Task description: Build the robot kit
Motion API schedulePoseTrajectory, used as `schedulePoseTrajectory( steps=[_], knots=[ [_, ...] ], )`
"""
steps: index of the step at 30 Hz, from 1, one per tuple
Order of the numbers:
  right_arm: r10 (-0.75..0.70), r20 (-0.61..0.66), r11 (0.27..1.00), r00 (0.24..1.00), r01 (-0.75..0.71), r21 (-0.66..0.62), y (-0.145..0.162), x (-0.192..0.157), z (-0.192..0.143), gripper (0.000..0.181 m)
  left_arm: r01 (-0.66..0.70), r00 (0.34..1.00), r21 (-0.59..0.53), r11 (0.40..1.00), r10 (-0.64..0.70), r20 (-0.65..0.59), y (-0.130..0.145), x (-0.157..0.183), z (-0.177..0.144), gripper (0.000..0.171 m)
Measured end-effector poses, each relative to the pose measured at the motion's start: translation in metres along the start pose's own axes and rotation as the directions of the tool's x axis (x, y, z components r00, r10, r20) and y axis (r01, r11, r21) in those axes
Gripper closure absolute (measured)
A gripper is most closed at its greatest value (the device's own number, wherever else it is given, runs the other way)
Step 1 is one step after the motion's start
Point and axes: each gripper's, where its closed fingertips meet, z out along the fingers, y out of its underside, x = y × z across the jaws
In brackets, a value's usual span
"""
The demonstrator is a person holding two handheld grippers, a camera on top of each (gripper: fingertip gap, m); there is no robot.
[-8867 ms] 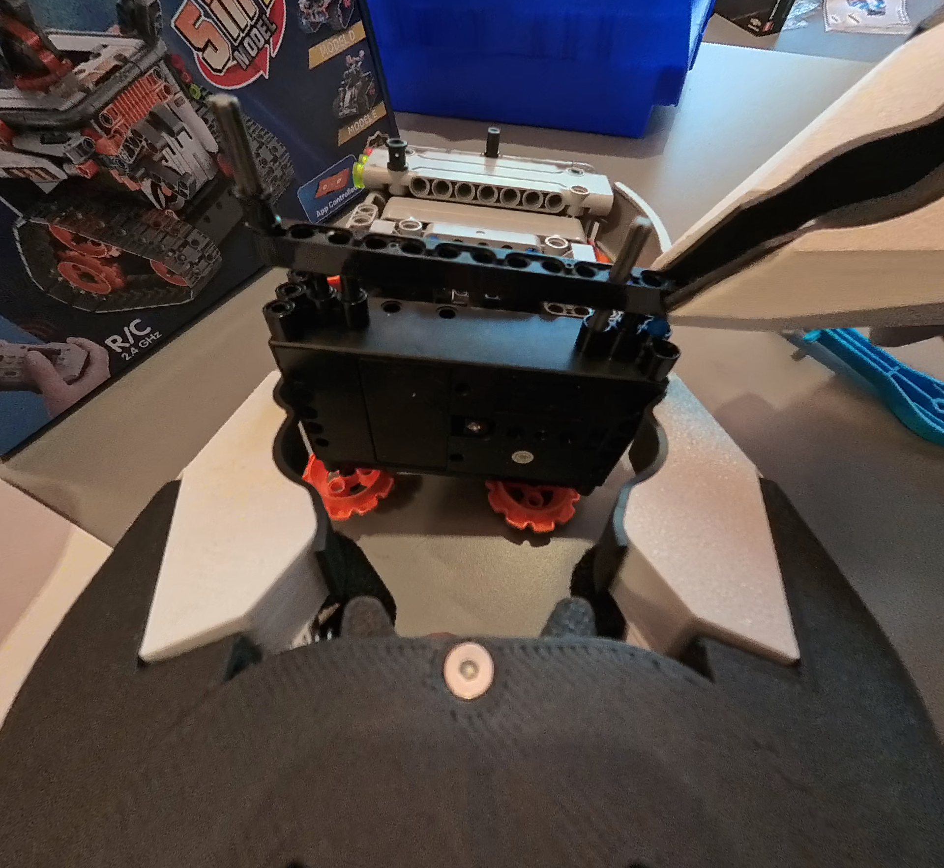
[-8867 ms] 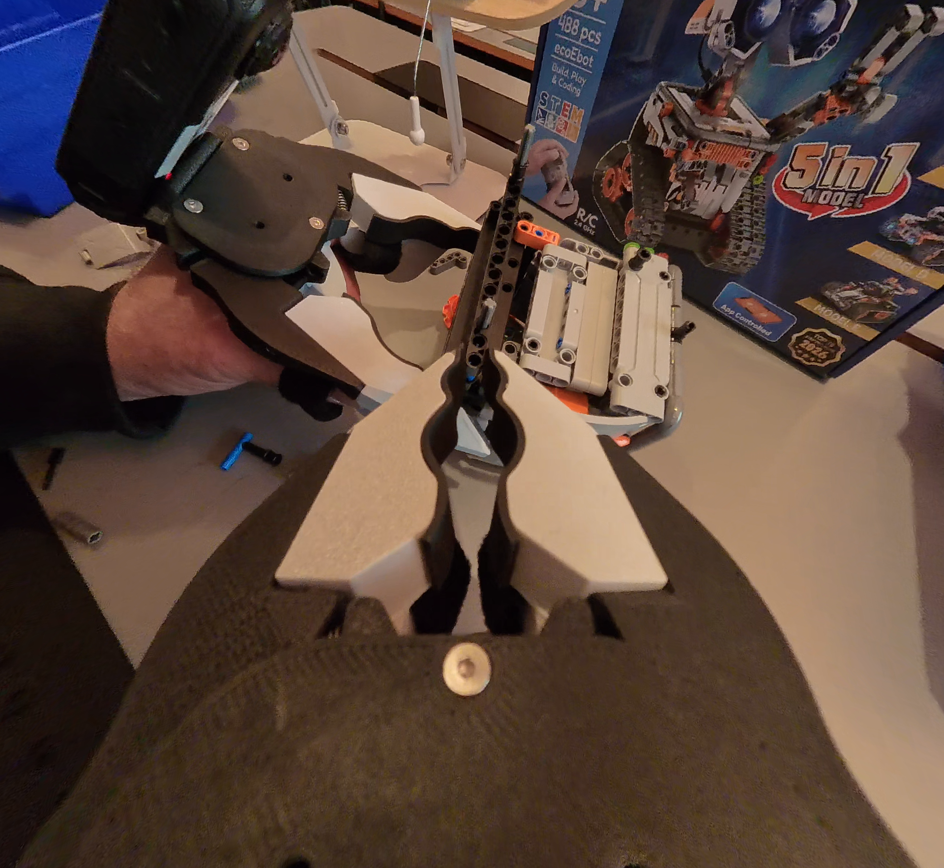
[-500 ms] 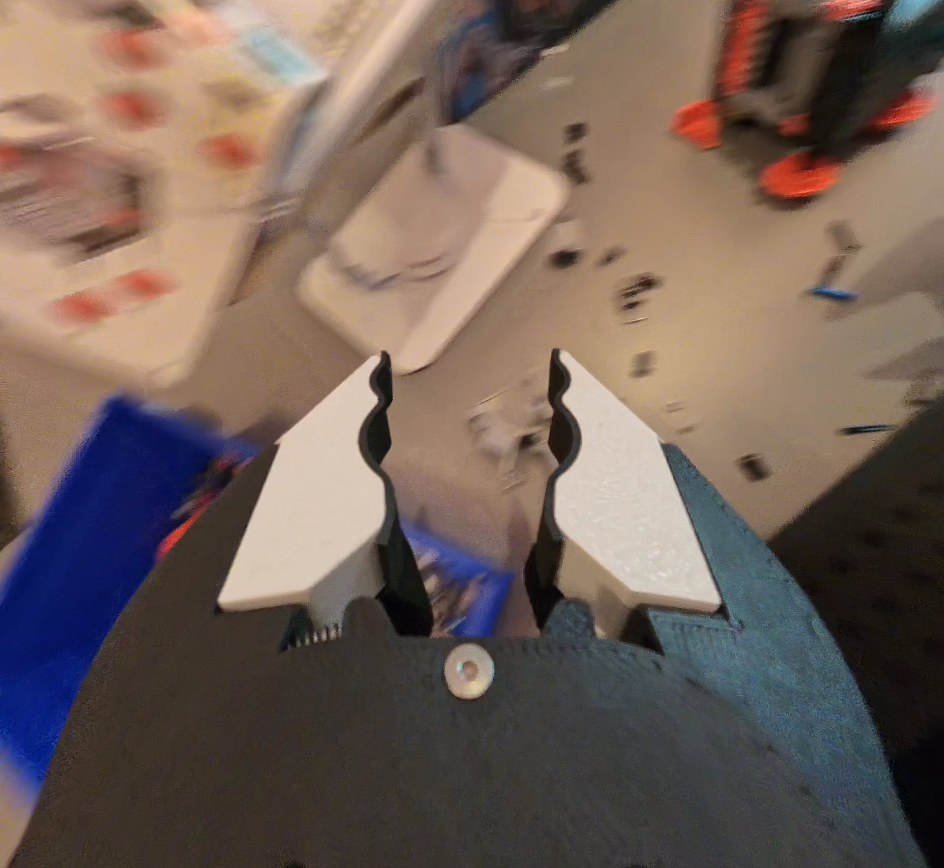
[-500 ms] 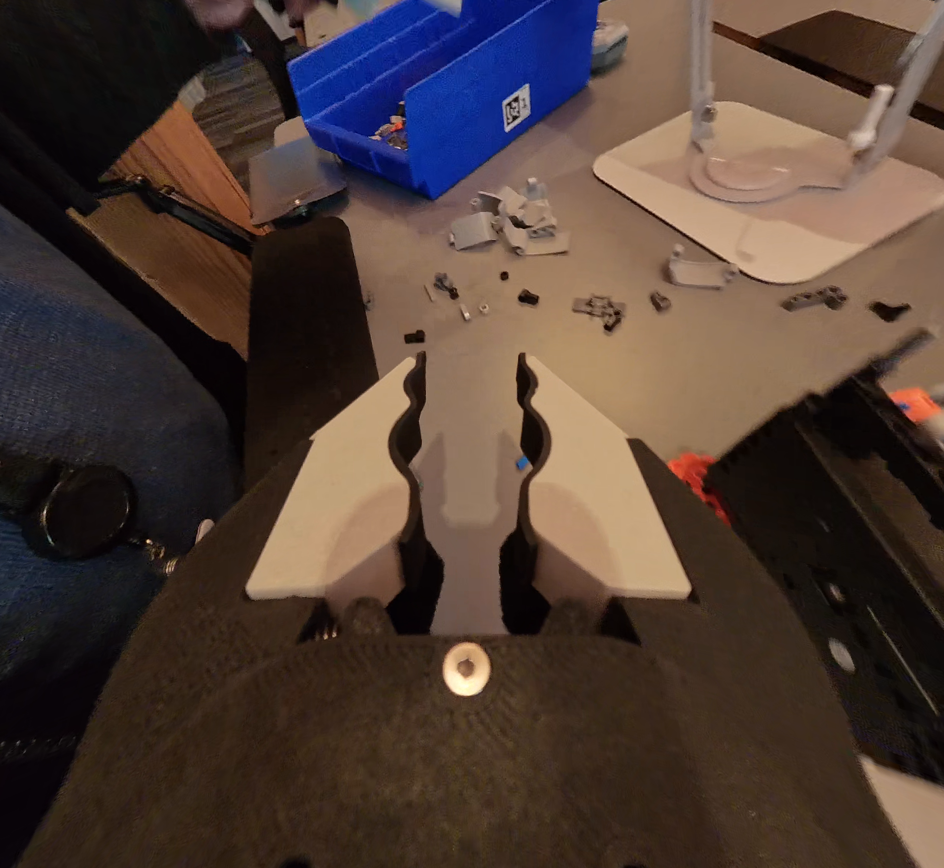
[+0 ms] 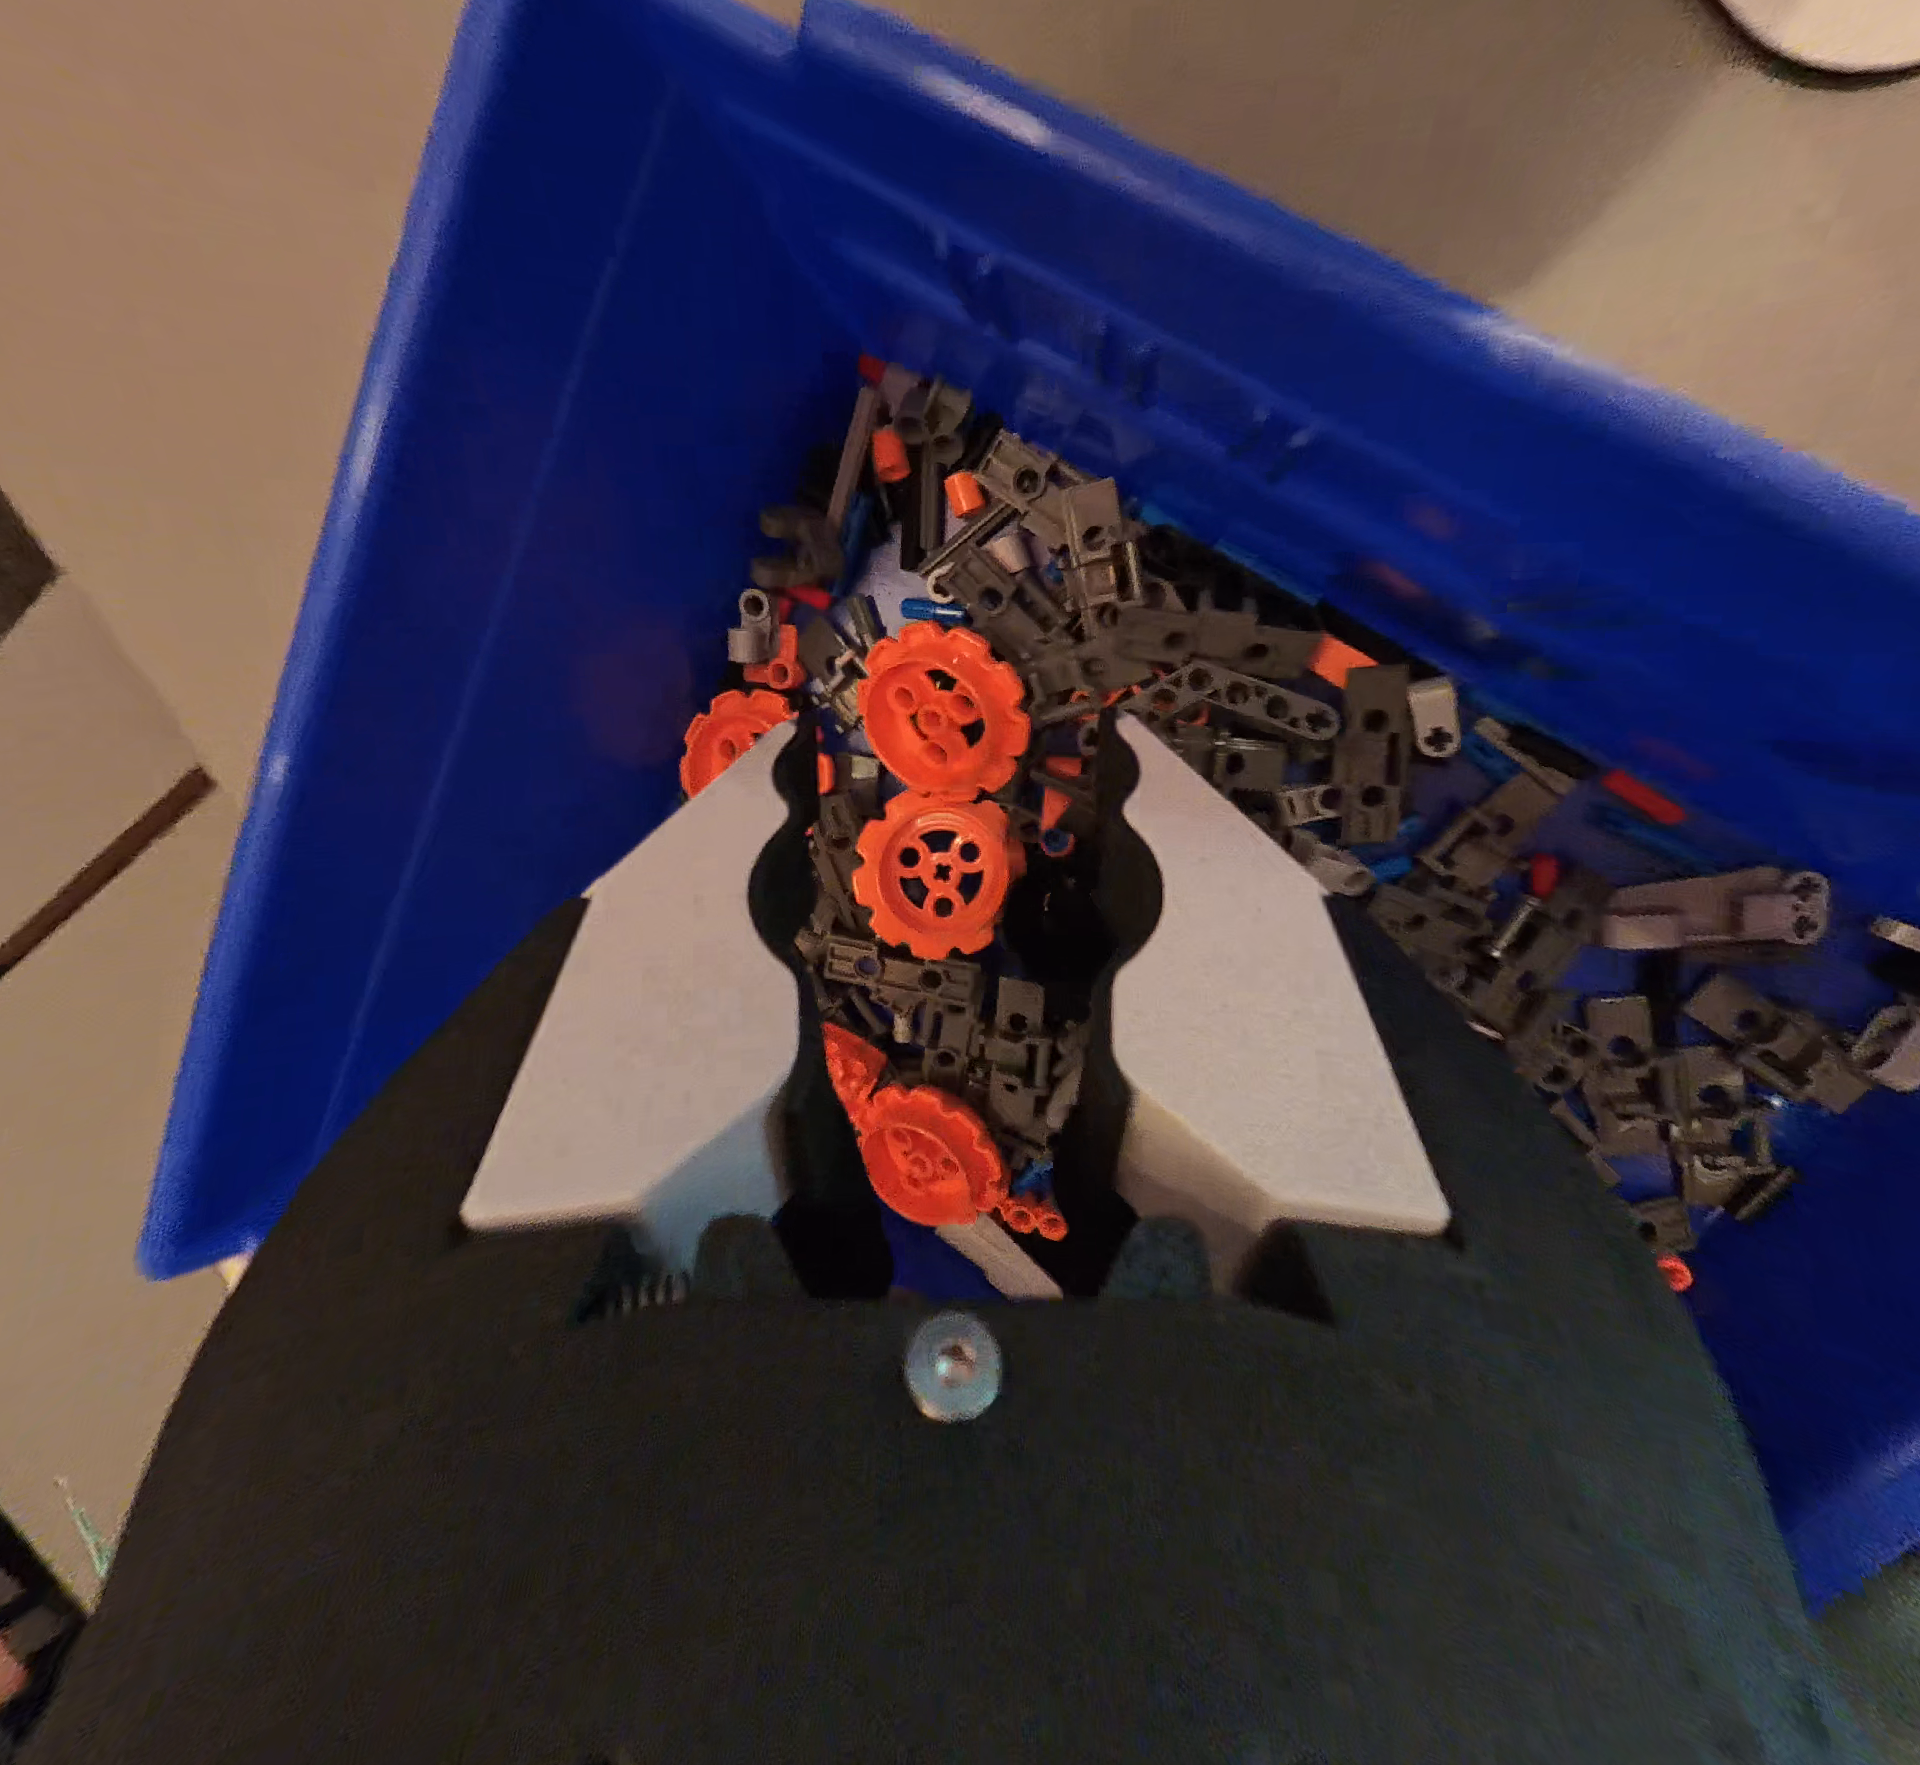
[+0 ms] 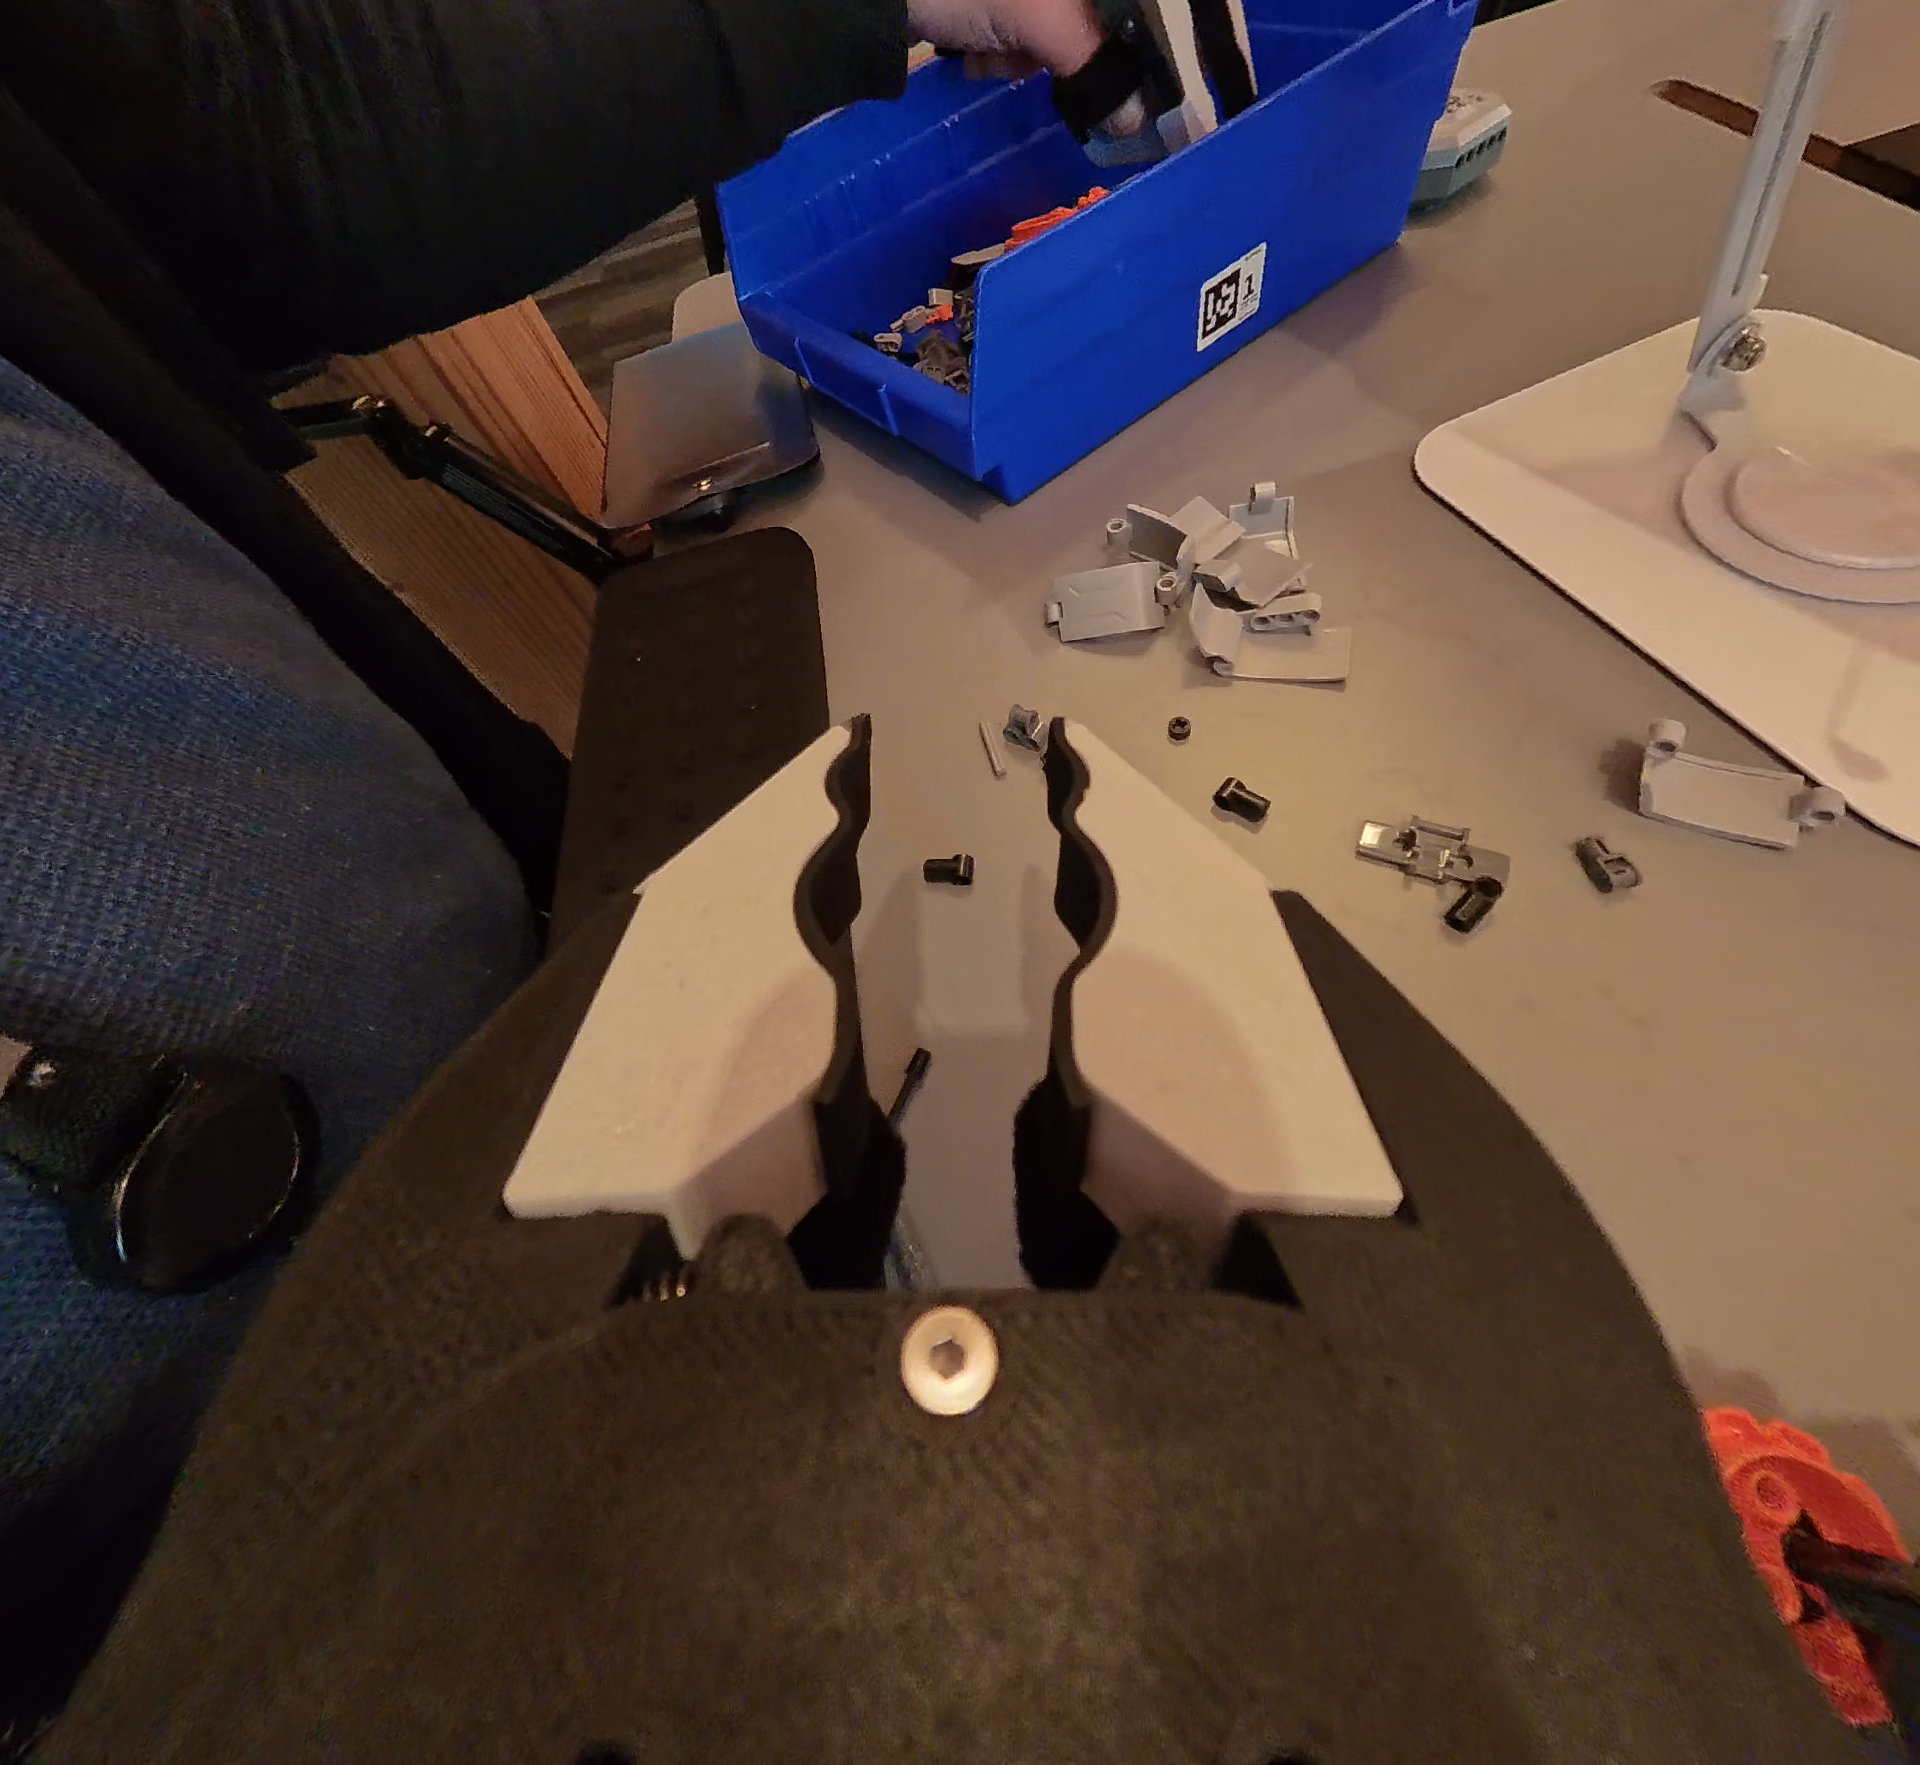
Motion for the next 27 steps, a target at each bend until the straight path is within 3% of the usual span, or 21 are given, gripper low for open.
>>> schedulePoseTrajectory(
  steps=[5, 14, 19, 27],
  knots=[
    [0.027, -0.032, 1.000, 0.999, -0.027, -0.001, 0.004, 0.002, -0.002, 0.150, 0.066, 0.992, -0.088, 0.994, -0.075, -0.100, 0.017, 0.003, 0.024, 0.134],
    [0.034, -0.052, 0.999, 0.998, -0.035, -0.020, 0.003, 0.003, 0.000, 0.151, 0.072, 0.997, 0.032, 0.997, -0.071, -0.044, 0.008, -0.005, 0.008, 0.136],
    [-0.004, -0.051, 1.000, 0.999, 0.004, -0.010, -0.015, 0.004, 0.005, 0.149, -0.003, 0.996, 0.201, 0.980, -0.016, 0.091, -0.009, -0.003, -0.040, 0.136],
    [-0.108, -0.048, 0.991, 0.993, 0.112, 0.074, -0.085, 0.010, 0.029, 0.144, -0.169, 0.981, 0.460, 0.872, 0.102, 0.168, -0.038, 0.080, -0.141, 0.136]
  ],
)
